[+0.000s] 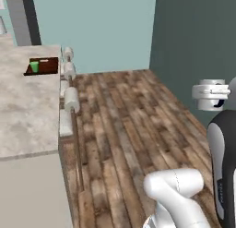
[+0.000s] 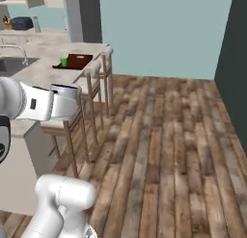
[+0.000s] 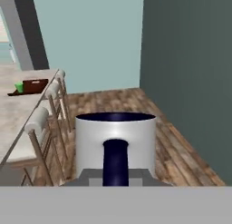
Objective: There is a tray on the dining counter. Grab the cup, mug, and pitcher and place them on the tray. The pitcher may be placed next to the tray if it cannot fit the tray.
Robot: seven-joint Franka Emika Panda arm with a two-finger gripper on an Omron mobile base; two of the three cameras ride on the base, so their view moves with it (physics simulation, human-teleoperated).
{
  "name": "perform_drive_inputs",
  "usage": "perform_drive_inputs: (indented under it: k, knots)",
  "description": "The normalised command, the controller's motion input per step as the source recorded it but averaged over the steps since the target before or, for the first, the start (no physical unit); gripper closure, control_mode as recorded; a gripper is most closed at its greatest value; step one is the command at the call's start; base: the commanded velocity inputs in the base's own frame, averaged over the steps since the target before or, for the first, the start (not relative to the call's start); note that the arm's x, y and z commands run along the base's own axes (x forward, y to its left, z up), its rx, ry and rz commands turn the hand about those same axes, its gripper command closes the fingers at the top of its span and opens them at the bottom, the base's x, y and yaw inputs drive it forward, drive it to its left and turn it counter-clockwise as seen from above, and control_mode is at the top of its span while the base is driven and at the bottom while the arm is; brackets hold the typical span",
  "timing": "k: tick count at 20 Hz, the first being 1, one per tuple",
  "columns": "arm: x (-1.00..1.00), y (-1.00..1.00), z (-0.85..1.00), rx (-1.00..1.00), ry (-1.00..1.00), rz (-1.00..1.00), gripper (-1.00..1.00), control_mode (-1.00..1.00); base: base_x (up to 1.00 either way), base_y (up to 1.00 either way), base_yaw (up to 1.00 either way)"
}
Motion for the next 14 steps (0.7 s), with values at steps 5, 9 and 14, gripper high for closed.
perform_drive_inputs:
  k: [5,9,14]
  knots:
    - [0.0,0.0,0.0,0.0,0.0,0.0,1.0,1.0,1.0,-0.59,0.63]
    - [0.0,0.0,0.0,0.0,0.0,0.0,1.0,1.0,1.0,-0.62,0.61]
    - [0.0,0.0,0.0,0.0,0.0,0.0,1.0,1.0,0.97,-0.64,0.61]
